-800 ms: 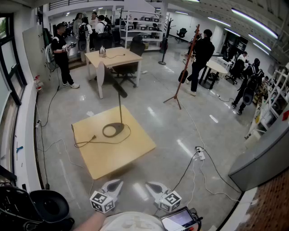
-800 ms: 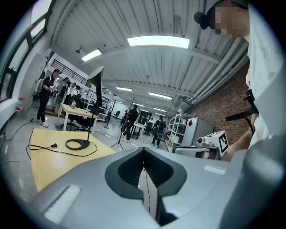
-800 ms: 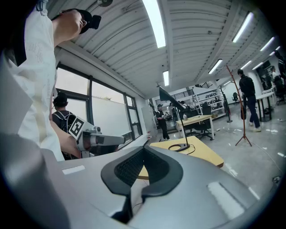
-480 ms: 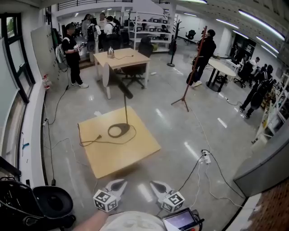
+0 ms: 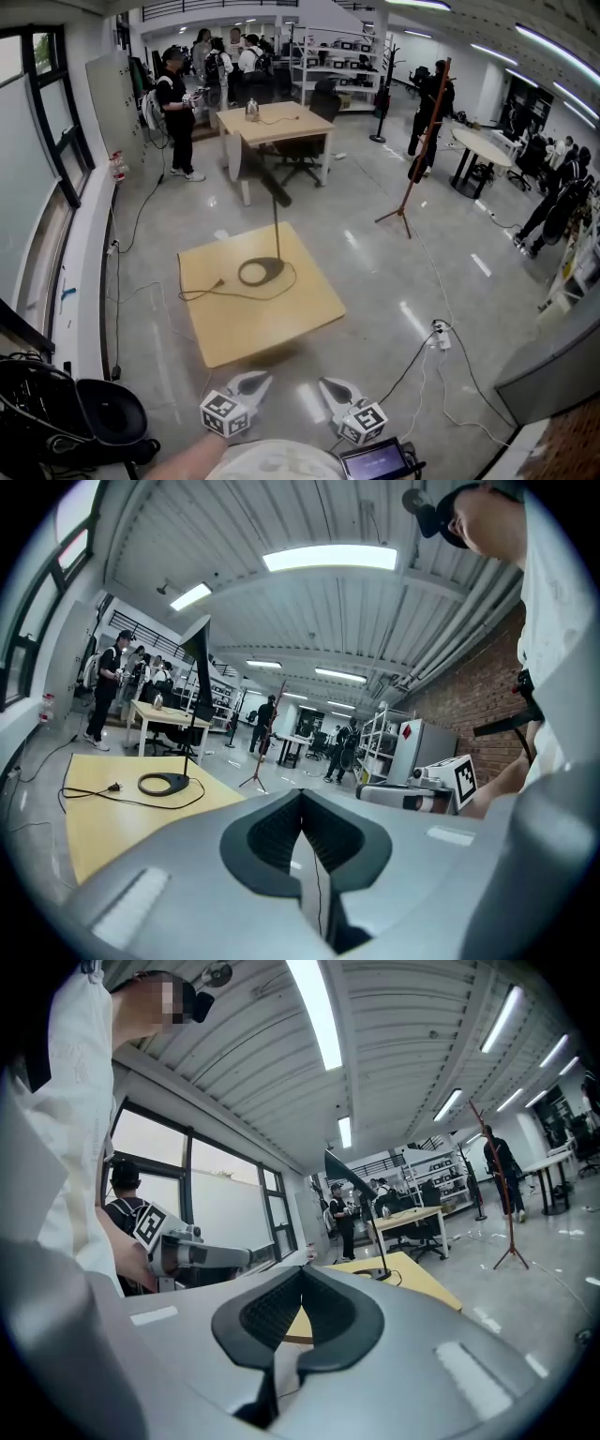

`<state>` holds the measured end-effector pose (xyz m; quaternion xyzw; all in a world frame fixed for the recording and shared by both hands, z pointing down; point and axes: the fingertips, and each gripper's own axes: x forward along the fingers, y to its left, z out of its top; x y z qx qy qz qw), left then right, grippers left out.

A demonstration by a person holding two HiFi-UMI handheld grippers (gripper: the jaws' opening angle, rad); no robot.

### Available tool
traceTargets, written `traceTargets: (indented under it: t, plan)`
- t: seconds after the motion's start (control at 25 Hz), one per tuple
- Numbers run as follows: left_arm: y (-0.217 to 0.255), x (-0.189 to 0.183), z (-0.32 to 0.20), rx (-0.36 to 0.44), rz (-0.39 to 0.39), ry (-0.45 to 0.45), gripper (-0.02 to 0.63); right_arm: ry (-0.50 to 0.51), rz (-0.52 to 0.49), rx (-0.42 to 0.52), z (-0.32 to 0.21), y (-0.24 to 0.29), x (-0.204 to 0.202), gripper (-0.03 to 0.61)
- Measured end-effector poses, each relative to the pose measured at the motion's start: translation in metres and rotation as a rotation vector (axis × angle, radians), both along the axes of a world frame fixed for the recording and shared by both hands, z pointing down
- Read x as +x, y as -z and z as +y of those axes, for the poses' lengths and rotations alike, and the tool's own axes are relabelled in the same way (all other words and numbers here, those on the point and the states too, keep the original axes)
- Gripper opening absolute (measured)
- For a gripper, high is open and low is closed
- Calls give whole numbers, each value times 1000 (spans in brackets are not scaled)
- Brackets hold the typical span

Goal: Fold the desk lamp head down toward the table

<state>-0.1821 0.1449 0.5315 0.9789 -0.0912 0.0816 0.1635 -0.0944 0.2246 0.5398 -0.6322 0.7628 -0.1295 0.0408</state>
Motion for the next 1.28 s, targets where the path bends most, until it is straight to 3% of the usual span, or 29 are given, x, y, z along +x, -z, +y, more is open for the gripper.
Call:
traceTargets:
  t: [0.36,0.84,1.28]
  plan:
    - [-4,23,19,-1,-13,-4,2,-3,-13,-1,16,-1,25,14]
    - [3,84,64,37,-6,-64,2,-68,-11,-8,62,-4,79,14]
    - [6,101,74,52,-9,-40,2,-84,-17,-32,89,-11,101,14]
